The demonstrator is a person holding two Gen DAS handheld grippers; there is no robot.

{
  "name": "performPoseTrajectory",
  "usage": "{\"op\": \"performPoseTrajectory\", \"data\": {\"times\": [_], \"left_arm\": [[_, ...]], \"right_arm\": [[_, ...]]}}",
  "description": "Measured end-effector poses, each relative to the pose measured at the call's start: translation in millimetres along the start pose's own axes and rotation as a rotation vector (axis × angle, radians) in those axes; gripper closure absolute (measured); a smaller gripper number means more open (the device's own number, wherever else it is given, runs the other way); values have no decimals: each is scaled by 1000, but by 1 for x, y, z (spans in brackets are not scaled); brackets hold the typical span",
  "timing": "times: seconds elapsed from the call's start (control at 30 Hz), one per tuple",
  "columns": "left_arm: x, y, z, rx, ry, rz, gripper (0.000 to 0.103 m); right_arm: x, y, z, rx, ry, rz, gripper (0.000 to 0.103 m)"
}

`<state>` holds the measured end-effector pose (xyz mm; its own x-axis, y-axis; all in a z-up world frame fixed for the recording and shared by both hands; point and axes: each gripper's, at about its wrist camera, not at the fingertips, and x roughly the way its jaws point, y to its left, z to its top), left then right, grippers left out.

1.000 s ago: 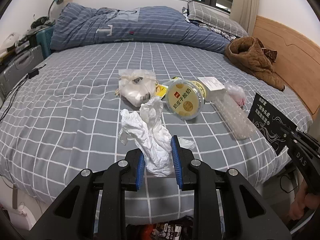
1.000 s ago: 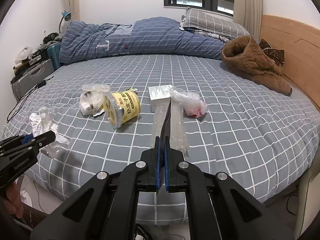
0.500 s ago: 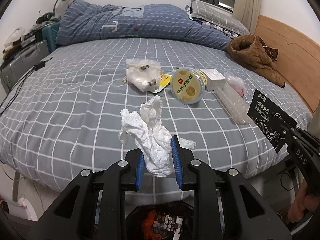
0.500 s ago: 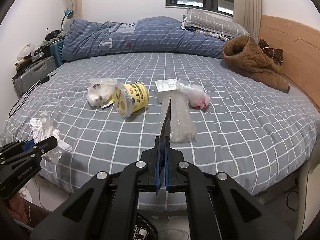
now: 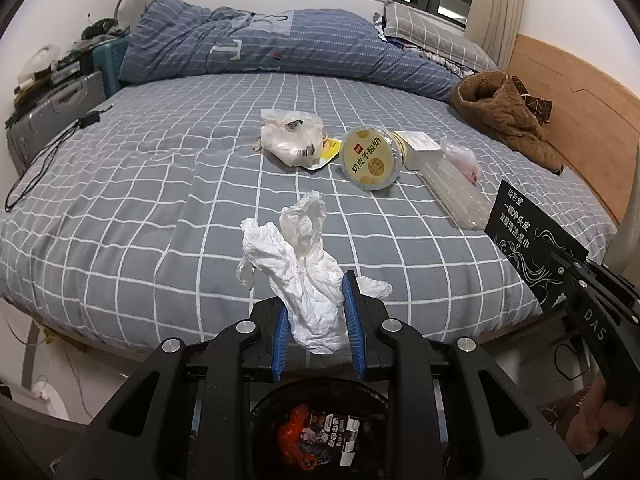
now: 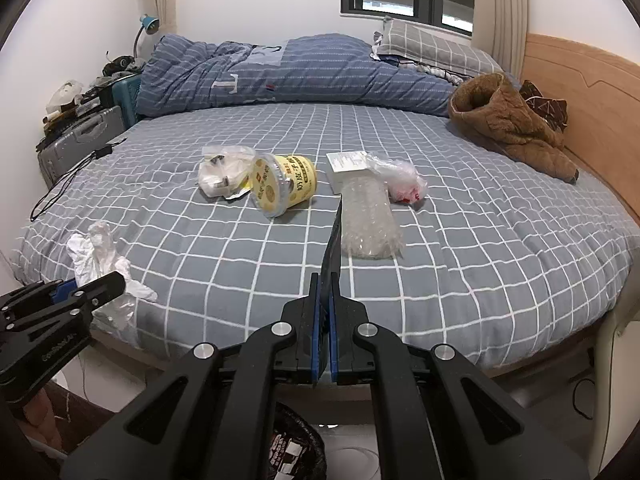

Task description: Collect trash

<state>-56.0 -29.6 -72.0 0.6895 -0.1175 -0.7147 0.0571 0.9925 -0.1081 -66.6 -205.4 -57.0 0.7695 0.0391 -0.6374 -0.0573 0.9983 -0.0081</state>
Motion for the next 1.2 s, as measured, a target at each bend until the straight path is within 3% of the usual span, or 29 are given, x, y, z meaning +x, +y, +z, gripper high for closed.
{"op": "performPoseTrajectory", "data": {"times": [0.43, 1.2], "left_arm": [[-19, 1, -31, 10, 23, 11, 79], [-43, 1, -87, 19, 131, 31, 79]], "right_arm": [[-23, 13, -29, -31, 29, 14, 100], [-48, 29, -71, -46, 108, 39, 100]]}}
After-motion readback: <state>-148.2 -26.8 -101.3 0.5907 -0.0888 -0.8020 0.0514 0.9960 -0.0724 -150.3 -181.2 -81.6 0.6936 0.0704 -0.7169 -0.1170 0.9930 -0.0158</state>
